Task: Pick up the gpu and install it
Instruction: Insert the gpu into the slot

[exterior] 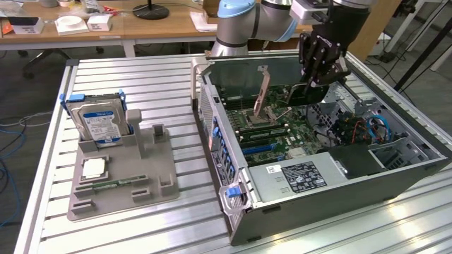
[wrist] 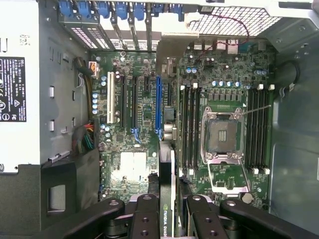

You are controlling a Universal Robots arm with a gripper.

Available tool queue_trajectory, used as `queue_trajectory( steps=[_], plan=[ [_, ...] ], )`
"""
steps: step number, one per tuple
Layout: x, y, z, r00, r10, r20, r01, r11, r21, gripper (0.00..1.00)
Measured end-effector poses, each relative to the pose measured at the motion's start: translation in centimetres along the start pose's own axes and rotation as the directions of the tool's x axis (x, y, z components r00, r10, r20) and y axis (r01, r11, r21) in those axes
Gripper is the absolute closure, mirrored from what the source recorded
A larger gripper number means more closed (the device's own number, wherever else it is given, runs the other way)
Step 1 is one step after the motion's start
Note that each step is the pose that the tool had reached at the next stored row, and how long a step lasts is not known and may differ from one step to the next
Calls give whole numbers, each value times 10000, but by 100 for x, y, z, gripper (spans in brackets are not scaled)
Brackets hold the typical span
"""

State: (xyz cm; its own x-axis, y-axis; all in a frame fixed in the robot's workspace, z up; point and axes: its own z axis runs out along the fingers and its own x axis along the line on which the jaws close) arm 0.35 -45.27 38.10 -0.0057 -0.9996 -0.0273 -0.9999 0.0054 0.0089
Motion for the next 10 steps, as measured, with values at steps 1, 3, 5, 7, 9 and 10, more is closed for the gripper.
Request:
queue_trajectory(
  steps=[1, 3, 5, 7, 9, 10],
  plan=[
    [0, 0, 18, 10000, 0, 0, 0, 10000, 0, 74],
    [1, 0, 22, 10000, 0, 1, 0, 10000, 0, 74],
    [1, 0, 26, 10000, 0, 1, 0, 10000, 0, 74],
    [1, 0, 31, 10000, 0, 1, 0, 10000, 0, 74],
    [1, 0, 37, 10000, 0, 0, 0, 10000, 0, 74],
    [1, 0, 40, 10000, 0, -1, 0, 10000, 0, 74]
  ],
)
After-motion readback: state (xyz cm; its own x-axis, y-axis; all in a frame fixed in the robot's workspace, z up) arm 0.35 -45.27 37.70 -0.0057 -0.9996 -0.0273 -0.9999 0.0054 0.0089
